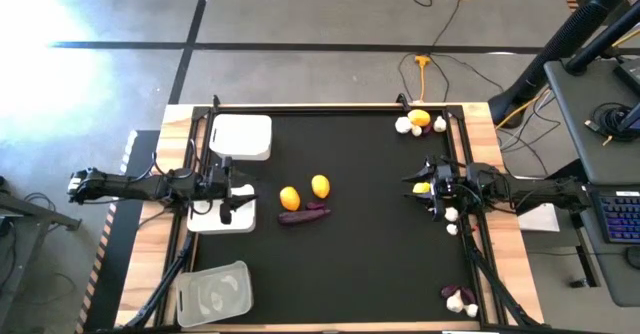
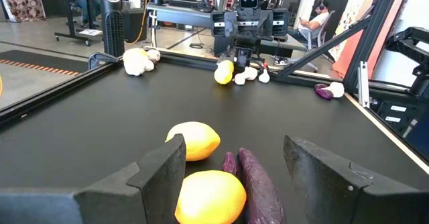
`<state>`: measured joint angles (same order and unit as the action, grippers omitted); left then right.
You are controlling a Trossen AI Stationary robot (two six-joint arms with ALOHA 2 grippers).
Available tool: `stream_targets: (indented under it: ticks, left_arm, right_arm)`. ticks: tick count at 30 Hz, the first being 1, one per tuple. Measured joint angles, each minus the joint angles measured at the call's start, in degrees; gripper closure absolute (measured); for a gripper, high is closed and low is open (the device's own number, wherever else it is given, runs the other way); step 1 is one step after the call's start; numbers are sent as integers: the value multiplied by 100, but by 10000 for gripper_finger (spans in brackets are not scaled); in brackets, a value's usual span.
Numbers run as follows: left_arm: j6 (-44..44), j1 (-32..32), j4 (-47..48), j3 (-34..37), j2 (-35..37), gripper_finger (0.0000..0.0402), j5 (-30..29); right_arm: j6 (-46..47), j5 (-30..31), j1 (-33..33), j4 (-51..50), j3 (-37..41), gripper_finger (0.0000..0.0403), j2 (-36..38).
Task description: Sort produce into baskets
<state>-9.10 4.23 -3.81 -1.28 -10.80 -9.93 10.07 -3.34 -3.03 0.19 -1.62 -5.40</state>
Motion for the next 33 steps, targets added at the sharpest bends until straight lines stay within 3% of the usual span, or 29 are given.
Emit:
stream_targets:
  ticks: [18, 23, 27, 33]
  left_arm:
    - [0, 0, 1, 0, -1, 167, 1]
    - [0, 0, 0, 1, -1, 167, 0]
    - [0, 0, 1, 0, -1, 167, 1]
    - [0, 0, 2, 0, -1, 167, 0]
  right_arm:
    - [68, 1, -1, 29, 0, 186, -1]
    - [1235, 246, 0, 1268, 2, 186, -3]
    - [2636, 1096, -1, 2271, -3, 186, -113]
    - [2883, 1517, -2, 2262, -422, 186, -682]
